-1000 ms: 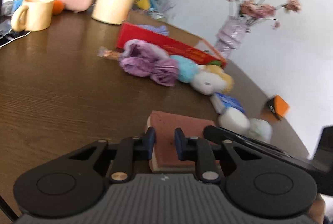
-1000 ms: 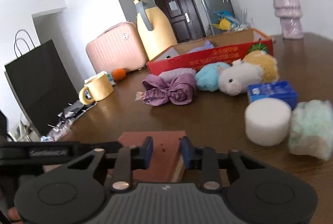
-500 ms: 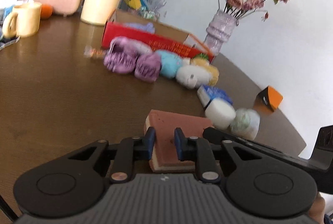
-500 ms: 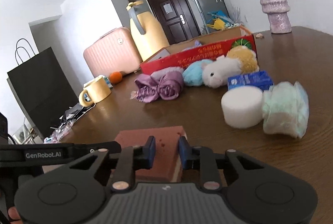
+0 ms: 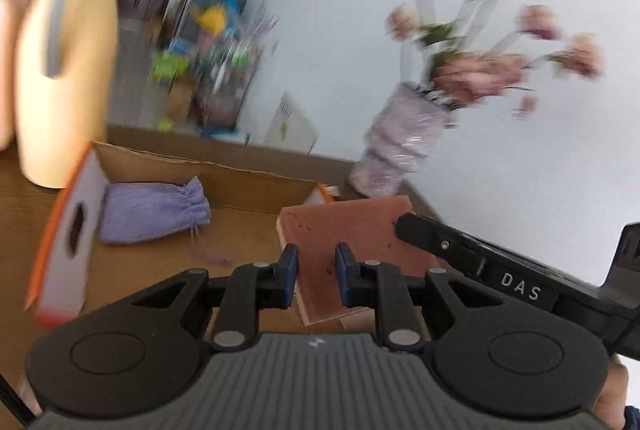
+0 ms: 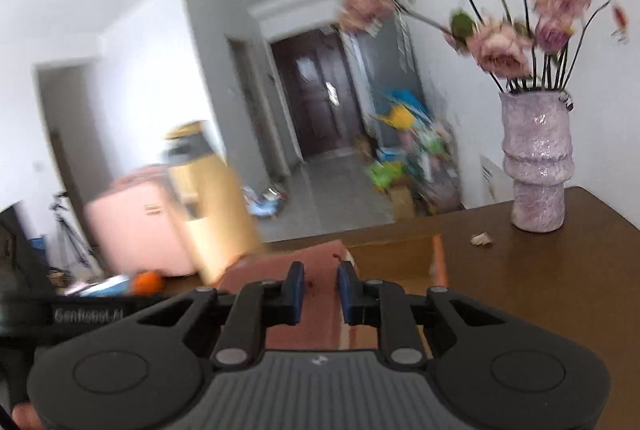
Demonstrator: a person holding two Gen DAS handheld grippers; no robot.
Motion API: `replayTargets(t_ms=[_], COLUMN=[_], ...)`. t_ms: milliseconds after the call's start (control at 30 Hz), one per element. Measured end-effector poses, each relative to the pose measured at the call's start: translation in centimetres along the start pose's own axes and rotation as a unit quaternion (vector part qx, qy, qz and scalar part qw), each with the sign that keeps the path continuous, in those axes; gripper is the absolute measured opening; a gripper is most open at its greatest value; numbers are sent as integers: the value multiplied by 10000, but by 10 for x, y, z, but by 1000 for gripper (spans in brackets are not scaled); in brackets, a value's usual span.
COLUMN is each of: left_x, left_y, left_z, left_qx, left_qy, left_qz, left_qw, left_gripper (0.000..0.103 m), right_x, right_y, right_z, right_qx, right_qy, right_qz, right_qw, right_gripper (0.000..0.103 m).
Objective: Organize soft objects
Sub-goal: 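Carry the sponge block with the left tool into the box and release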
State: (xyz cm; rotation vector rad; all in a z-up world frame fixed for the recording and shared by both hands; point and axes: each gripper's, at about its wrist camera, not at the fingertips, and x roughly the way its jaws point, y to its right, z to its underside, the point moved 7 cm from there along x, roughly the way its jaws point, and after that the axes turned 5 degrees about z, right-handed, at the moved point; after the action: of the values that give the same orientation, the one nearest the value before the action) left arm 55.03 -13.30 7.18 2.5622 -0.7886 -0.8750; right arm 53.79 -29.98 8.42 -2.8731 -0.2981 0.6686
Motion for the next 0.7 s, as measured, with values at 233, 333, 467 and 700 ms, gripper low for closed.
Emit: replayTargets(t_ms=[233, 333, 467, 700], left_x=[152, 182, 201, 140], left_y=[-50, -68, -75, -63], left_z=[-44, -39, -27, -49], left_qx=[-393, -359, -29, 425], left_qy=[-929, -1096, -1262, -776], left_qz=[-381, -516, -723, -973], left_qw=[9942, 9920, 9894, 9913], left_gripper=[20, 21, 24, 44], right_x=[164, 204, 225, 174], right_y=[49, 53, 48, 41], right_z=[-22, -7, 6, -25], right_qx=[-128, -549, -1035, -966], right_qy=[-1017, -1314, -1411, -967], right_qz=[710, 1074, 1355, 1217], right_qw=[9922, 9840, 9752, 9831], right_gripper=[18, 18, 19, 37])
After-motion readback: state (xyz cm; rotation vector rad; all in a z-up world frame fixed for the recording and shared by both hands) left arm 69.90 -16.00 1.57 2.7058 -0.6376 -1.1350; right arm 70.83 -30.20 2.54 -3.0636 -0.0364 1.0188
